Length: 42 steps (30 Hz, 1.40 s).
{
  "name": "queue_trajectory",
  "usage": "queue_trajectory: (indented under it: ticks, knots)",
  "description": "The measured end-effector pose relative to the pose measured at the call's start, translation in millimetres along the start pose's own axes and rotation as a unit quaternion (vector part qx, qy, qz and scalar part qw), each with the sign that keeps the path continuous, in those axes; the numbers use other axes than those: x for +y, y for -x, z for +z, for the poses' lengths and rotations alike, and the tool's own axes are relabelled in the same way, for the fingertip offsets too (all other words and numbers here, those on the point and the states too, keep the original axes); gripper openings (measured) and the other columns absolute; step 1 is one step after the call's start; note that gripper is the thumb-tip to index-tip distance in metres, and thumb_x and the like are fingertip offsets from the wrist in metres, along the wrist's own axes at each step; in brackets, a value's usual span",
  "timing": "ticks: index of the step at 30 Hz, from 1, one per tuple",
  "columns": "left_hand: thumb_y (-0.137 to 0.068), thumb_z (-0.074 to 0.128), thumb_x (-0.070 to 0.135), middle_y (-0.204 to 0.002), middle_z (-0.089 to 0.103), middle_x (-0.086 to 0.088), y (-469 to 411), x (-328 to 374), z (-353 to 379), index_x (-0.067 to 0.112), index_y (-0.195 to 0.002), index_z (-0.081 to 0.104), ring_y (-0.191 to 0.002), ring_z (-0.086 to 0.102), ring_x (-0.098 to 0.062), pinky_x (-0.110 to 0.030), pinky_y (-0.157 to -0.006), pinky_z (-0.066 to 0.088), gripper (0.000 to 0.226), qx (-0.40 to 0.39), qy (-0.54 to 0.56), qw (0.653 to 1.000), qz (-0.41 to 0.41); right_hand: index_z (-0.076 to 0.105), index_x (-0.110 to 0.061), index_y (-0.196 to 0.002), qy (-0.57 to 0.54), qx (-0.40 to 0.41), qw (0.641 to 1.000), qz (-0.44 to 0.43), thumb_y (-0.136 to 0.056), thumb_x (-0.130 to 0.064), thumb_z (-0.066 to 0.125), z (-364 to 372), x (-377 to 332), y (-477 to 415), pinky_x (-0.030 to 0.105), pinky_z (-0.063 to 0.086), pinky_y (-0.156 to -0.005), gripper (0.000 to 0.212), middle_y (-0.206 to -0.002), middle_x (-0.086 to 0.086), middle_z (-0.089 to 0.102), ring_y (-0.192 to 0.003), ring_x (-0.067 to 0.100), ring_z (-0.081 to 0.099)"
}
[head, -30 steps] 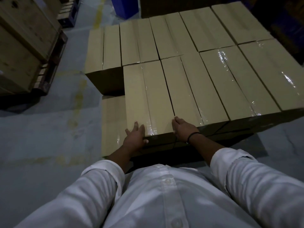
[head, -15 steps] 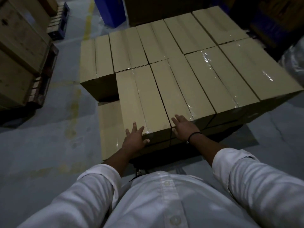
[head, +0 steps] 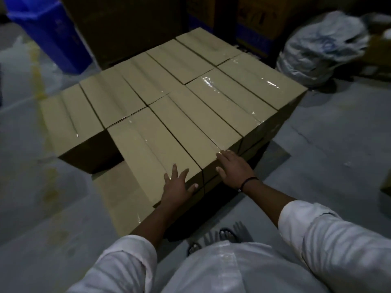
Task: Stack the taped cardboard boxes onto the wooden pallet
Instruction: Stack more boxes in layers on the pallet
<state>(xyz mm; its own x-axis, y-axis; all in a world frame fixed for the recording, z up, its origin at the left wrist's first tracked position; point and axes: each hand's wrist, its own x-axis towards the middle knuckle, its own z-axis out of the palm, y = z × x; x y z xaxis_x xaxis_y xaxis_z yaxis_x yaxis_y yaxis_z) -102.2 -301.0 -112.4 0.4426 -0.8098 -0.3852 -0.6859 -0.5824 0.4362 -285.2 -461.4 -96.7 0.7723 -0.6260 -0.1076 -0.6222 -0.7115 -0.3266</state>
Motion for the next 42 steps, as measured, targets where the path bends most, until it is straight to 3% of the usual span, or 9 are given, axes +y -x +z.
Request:
queue_trajectory:
  ticks: [10, 15, 18, 22, 26, 30, 33, 37, 42]
  knots:
    - [-0.094, 0.063, 0.054, -0.170, 0.008, -0.009, -16, 52, 26, 0.033, -0.149, 0.045, -0.152, 0.012, -0.045, -0.053, -0.120, 0.026, 0.062, -0.030, 0.010, 0.985, 0.172, 0.041, -0.012, -0.151, -0.059, 0.087, 0.979, 0.172, -0.102, -0.039, 0.050, -6, 11, 88, 0.044, 0.036, -0.115, 0.057, -0.154, 0.011, 0.043, -0.143, 0.031, 0.038]
    - [-0.093, 0.061, 0.060, -0.170, 0.008, -0.005, -11, 101, 53, 0.036, -0.148, 0.047, -0.154, 0.011, -0.040, -0.058, -0.121, 0.025, 0.062, -0.097, 0.009, 0.966, 0.239, 0.046, -0.011, -0.149, -0.073, 0.124, 0.956, 0.254, -0.096, -0.046, 0.041, -13, 44, 131, 0.046, 0.040, -0.111, 0.064, -0.150, 0.012, 0.049, -0.137, 0.032, 0.045]
    - [-0.093, 0.064, 0.055, -0.168, 0.019, -0.007, -12, 136, 68, 0.032, -0.143, 0.055, -0.152, 0.023, -0.034, -0.055, -0.119, 0.031, 0.055, -0.101, 0.020, 0.951, 0.293, 0.048, -0.010, -0.147, -0.096, 0.146, 0.938, 0.298, -0.095, -0.045, 0.043, -17, 70, 156, 0.045, 0.043, -0.108, 0.063, -0.146, 0.013, 0.053, -0.133, 0.033, 0.048]
    - [-0.094, 0.065, 0.051, -0.165, 0.029, -0.007, -23, 197, 90, 0.025, -0.139, 0.061, -0.148, 0.033, -0.026, -0.049, -0.116, 0.037, 0.052, -0.109, 0.014, 0.934, 0.339, 0.052, -0.008, -0.143, -0.115, 0.182, 0.920, 0.329, -0.096, -0.040, 0.051, -22, 125, 187, 0.046, 0.046, -0.105, 0.057, -0.141, 0.014, 0.057, -0.128, 0.033, 0.053]
    - [-0.090, 0.056, 0.064, -0.161, 0.038, -0.004, -32, 266, 120, 0.026, -0.136, 0.063, -0.148, 0.035, -0.020, -0.048, -0.112, 0.042, 0.060, -0.135, -0.001, 0.925, 0.356, 0.049, -0.012, -0.147, -0.128, 0.201, 0.895, 0.376, -0.099, -0.036, 0.058, -31, 194, 221, 0.042, 0.041, -0.111, 0.054, -0.147, 0.011, 0.052, -0.134, 0.030, 0.048]
    - [-0.094, 0.065, 0.048, -0.158, 0.042, 0.000, -40, 342, 150, 0.030, -0.133, 0.063, -0.136, 0.050, -0.023, -0.038, -0.109, 0.044, 0.043, -0.140, -0.014, 0.910, 0.389, 0.047, -0.013, -0.148, -0.131, 0.209, 0.880, 0.406, -0.100, -0.037, 0.056, -55, 260, 257, 0.039, 0.036, -0.113, 0.055, -0.150, 0.010, 0.049, -0.137, 0.029, 0.045]
    - [-0.096, 0.066, 0.044, -0.157, 0.044, 0.001, -43, 420, 175, 0.028, -0.134, 0.063, -0.137, 0.049, -0.022, -0.027, -0.104, 0.038, 0.041, -0.135, -0.026, 0.893, 0.428, 0.046, -0.012, -0.149, -0.125, 0.226, 0.863, 0.434, -0.101, -0.037, 0.055, -82, 318, 292, 0.037, 0.034, -0.114, 0.055, -0.151, 0.010, 0.048, -0.137, 0.028, 0.044]
    - [-0.097, 0.066, 0.043, -0.155, 0.047, -0.002, -40, 513, 207, 0.026, -0.136, 0.062, -0.140, 0.045, -0.022, -0.040, -0.113, 0.041, 0.043, -0.130, -0.015, 0.873, 0.470, 0.046, -0.012, -0.148, -0.109, 0.243, 0.844, 0.465, -0.100, -0.038, 0.055, -113, 388, 335, 0.038, 0.034, -0.113, 0.055, -0.150, 0.011, 0.049, -0.137, 0.030, 0.044]
    - [-0.095, 0.069, 0.040, -0.149, 0.053, -0.004, -44, 587, 250, 0.024, -0.133, 0.065, -0.137, 0.050, -0.023, -0.039, -0.112, 0.041, 0.041, -0.157, -0.010, 0.856, 0.492, 0.045, -0.011, -0.149, -0.120, 0.251, 0.816, 0.507, -0.100, -0.038, 0.055, -132, 452, 367, 0.039, 0.034, -0.114, 0.056, -0.150, 0.013, 0.048, -0.137, 0.031, 0.043]
